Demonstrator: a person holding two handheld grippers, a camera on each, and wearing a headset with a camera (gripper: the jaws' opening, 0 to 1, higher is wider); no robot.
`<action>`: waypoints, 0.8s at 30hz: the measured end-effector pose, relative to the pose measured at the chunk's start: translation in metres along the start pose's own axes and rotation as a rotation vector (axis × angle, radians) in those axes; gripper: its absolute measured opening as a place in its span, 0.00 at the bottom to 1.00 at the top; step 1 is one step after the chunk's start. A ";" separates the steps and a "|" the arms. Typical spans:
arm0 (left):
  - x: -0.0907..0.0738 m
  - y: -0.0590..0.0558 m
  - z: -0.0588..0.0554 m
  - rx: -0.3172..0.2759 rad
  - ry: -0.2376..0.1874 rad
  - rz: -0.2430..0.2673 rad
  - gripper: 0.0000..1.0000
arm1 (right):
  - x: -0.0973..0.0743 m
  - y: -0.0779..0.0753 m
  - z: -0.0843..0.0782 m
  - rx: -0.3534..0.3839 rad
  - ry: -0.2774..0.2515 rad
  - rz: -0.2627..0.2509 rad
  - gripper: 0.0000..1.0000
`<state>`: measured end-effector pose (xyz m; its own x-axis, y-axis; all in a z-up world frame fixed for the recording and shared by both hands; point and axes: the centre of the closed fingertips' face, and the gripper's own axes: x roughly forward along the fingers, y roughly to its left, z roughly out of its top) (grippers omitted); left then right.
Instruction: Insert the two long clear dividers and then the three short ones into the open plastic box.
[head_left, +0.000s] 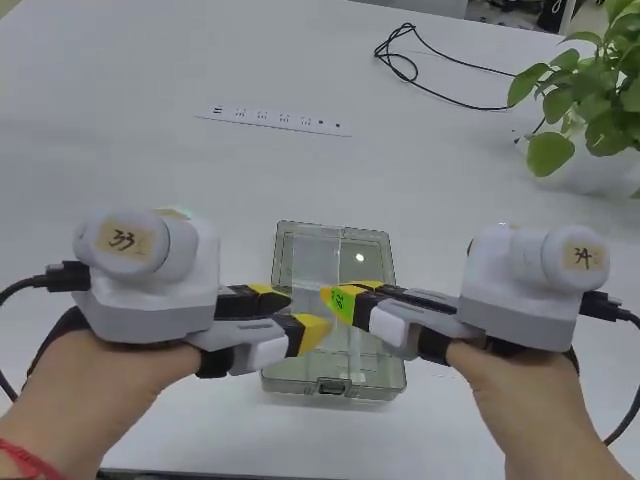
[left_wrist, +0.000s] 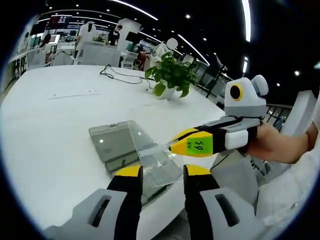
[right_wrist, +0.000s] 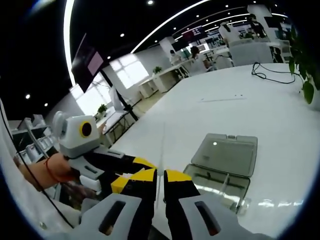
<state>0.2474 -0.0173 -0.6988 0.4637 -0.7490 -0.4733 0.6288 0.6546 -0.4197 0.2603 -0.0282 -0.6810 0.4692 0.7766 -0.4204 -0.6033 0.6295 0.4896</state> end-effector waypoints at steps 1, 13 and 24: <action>-0.001 0.001 0.001 0.003 -0.004 -0.002 0.31 | 0.000 0.000 0.001 -0.001 -0.001 -0.001 0.06; -0.022 0.021 -0.004 0.047 -0.015 0.008 0.40 | -0.003 -0.001 0.009 -0.022 0.003 -0.026 0.07; -0.040 0.036 -0.018 0.122 0.002 0.010 0.53 | -0.003 0.000 0.011 -0.026 0.036 -0.050 0.07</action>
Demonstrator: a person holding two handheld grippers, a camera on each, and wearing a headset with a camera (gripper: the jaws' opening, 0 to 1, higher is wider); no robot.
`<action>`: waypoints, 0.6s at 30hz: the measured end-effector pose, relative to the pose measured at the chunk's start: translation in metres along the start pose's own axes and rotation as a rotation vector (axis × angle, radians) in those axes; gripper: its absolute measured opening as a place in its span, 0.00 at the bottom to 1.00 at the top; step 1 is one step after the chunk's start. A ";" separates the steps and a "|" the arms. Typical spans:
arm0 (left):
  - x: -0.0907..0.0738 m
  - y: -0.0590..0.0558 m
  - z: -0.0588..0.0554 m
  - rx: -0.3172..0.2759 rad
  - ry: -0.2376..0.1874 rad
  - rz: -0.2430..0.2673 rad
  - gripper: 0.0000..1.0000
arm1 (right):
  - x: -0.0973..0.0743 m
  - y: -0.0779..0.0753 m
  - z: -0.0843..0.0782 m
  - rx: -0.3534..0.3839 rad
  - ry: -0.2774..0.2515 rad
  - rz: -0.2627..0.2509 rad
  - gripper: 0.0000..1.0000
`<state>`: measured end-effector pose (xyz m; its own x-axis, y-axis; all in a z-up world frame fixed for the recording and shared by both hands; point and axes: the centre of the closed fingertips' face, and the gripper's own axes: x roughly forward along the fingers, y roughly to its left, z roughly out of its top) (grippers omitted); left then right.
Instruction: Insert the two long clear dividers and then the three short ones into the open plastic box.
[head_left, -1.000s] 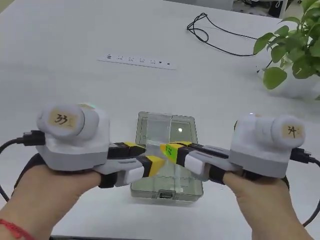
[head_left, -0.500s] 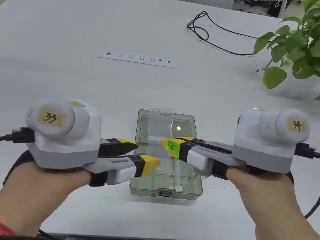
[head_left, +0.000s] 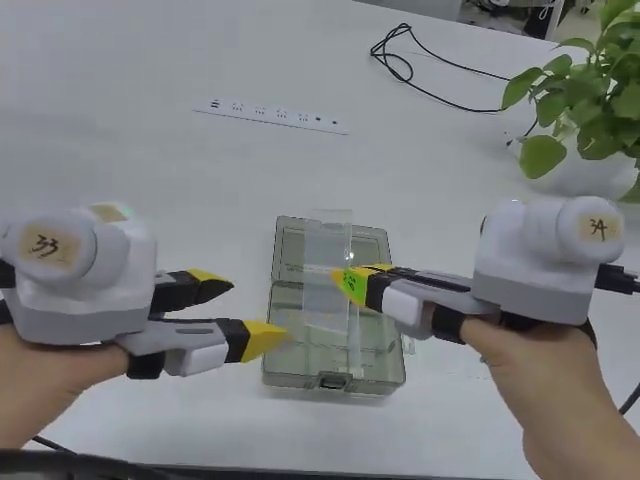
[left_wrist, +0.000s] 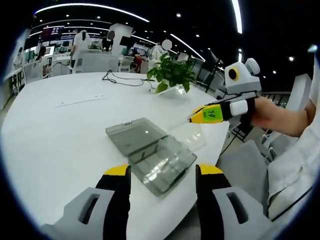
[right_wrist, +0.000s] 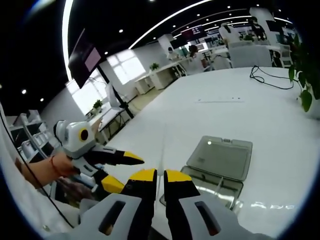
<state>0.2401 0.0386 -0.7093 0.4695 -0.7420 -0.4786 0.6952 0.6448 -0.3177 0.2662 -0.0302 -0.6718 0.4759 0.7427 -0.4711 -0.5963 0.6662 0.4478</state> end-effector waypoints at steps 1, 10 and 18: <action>-0.001 0.001 -0.002 0.007 0.003 0.000 0.54 | 0.000 -0.001 0.000 0.005 0.004 -0.003 0.07; -0.009 0.004 -0.014 0.091 0.014 -0.032 0.72 | -0.002 -0.008 0.002 0.014 0.032 -0.053 0.07; -0.009 0.006 -0.028 0.160 0.048 -0.076 0.85 | 0.001 -0.018 -0.008 0.101 0.115 -0.122 0.07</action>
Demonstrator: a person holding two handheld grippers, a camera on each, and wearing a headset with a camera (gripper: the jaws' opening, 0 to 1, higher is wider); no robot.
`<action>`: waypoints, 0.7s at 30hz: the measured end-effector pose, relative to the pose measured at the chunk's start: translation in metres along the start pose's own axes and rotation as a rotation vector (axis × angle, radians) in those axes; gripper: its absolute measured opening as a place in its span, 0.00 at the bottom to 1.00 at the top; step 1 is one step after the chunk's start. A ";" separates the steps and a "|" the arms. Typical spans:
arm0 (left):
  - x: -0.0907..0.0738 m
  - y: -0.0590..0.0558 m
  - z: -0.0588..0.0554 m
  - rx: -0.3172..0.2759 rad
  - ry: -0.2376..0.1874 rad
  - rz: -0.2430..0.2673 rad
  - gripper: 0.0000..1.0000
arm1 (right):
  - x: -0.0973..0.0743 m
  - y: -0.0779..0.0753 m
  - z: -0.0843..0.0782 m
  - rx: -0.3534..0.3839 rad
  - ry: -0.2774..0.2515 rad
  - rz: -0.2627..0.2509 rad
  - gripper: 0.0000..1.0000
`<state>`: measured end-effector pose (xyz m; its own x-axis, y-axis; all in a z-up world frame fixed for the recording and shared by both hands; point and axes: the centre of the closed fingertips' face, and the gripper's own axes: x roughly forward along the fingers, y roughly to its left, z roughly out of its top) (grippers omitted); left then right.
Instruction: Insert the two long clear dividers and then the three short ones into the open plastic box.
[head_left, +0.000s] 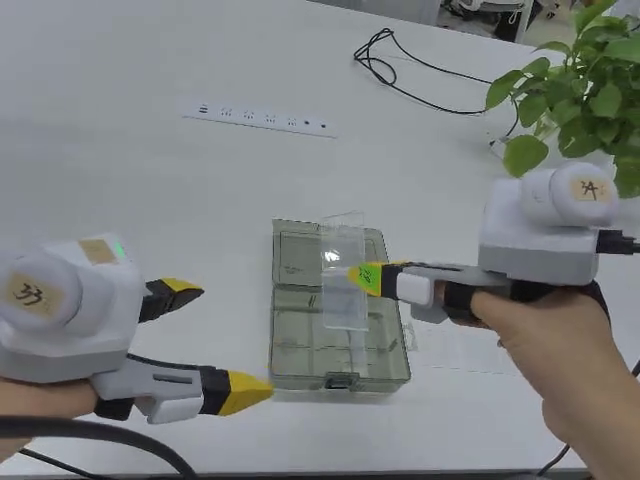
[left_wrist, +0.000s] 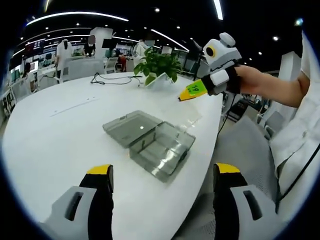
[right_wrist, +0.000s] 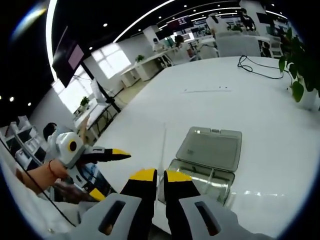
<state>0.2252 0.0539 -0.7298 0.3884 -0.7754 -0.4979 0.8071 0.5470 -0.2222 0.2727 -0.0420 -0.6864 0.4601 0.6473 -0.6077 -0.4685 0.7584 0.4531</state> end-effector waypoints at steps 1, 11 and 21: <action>0.000 0.000 0.000 0.004 0.000 -0.004 0.86 | 0.001 -0.002 -0.001 0.006 0.009 -0.012 0.07; 0.005 -0.002 -0.007 0.050 0.018 -0.052 0.91 | 0.010 -0.013 -0.007 0.094 0.099 -0.103 0.06; 0.009 0.002 -0.009 0.067 0.015 -0.095 0.90 | 0.030 -0.022 -0.033 0.211 0.224 -0.154 0.06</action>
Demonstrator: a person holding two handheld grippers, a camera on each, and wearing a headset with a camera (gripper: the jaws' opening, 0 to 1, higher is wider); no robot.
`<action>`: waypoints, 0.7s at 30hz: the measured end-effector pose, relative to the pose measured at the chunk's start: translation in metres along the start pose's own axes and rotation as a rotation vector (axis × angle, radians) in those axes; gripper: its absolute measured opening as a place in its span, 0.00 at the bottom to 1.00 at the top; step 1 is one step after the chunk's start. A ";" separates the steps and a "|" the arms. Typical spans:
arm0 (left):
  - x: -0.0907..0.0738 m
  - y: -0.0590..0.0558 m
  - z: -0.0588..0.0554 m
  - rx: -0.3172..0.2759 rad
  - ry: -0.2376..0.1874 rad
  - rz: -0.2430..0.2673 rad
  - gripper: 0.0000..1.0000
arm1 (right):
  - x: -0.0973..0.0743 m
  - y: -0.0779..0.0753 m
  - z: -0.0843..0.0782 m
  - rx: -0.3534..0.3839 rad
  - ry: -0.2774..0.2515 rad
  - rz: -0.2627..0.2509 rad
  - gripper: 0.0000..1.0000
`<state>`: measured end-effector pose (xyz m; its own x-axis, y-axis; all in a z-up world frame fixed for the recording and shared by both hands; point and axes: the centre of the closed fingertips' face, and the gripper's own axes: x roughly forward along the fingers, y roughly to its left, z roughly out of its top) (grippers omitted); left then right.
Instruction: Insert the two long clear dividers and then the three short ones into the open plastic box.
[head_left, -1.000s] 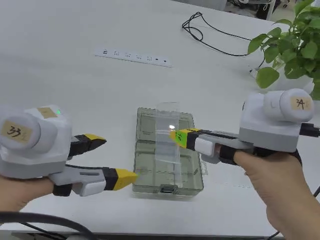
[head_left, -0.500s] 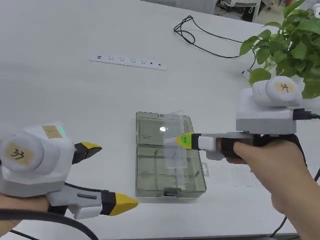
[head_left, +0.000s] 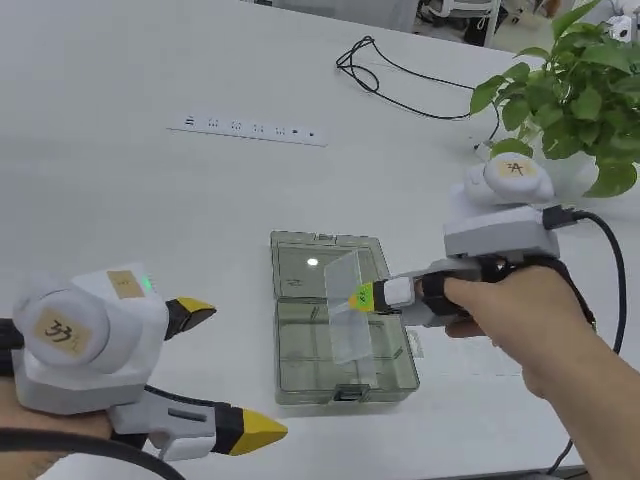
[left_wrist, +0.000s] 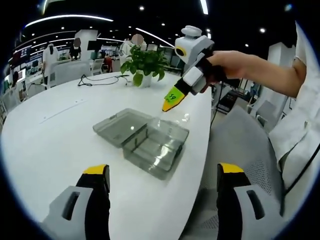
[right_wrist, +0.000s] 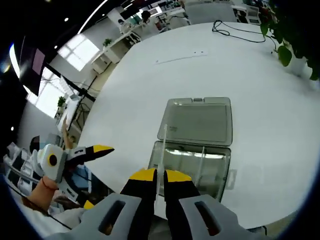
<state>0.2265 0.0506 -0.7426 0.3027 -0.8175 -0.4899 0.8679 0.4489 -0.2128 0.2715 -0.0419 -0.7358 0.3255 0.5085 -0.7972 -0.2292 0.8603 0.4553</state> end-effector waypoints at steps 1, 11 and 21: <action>0.000 0.001 0.000 -0.001 -0.003 -0.002 0.90 | 0.002 -0.001 -0.002 0.006 0.009 -0.003 0.06; 0.006 0.005 -0.002 -0.010 -0.013 -0.029 0.89 | 0.027 -0.020 -0.018 0.058 0.077 -0.038 0.06; 0.009 0.006 -0.003 -0.026 -0.019 -0.041 0.88 | 0.033 -0.027 -0.018 0.058 0.109 -0.066 0.06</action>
<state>0.2335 0.0470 -0.7515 0.2745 -0.8421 -0.4642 0.8695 0.4236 -0.2542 0.2721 -0.0492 -0.7813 0.2355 0.4469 -0.8630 -0.1566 0.8938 0.4202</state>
